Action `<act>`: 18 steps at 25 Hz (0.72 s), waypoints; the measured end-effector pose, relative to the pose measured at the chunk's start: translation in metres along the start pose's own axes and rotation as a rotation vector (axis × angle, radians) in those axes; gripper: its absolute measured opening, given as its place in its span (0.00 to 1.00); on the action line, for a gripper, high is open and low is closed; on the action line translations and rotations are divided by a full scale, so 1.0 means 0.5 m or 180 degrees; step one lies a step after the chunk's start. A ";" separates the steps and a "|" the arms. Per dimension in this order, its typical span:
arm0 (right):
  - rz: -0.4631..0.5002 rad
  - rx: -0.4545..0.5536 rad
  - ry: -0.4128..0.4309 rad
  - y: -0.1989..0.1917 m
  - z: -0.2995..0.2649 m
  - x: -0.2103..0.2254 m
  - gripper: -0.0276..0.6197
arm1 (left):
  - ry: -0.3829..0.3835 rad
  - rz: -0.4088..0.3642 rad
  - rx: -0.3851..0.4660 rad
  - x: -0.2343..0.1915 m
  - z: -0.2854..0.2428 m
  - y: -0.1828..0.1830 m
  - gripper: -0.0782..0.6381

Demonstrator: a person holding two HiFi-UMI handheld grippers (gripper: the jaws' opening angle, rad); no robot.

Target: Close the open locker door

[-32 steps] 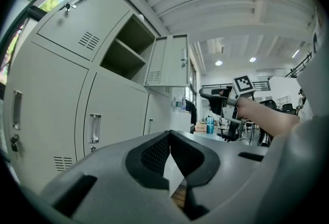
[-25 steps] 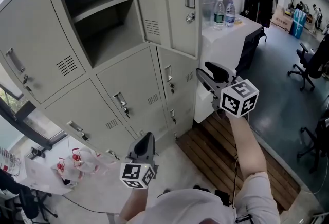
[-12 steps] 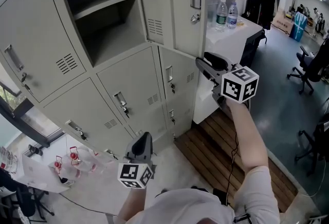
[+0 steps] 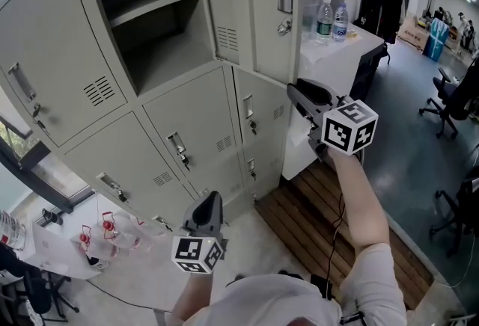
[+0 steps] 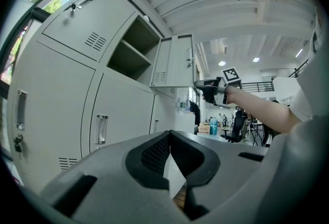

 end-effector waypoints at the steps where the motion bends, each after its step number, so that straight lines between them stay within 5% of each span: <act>1: 0.0012 -0.0005 0.0010 0.001 0.000 -0.005 0.18 | -0.0002 -0.0003 0.0003 0.001 0.001 0.001 0.12; 18: 0.0041 -0.0027 0.0108 0.005 -0.003 -0.117 0.18 | 0.0017 0.0014 0.0042 -0.008 0.046 0.005 0.12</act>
Point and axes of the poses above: the fingertips, and each gripper's own axes: z backward along the fingers, x to its right, y out of its top, the point moved 4 cm from there along z, backward along the fingers, and after that the axes turned 2 degrees about -x, right-handed, at the moved point
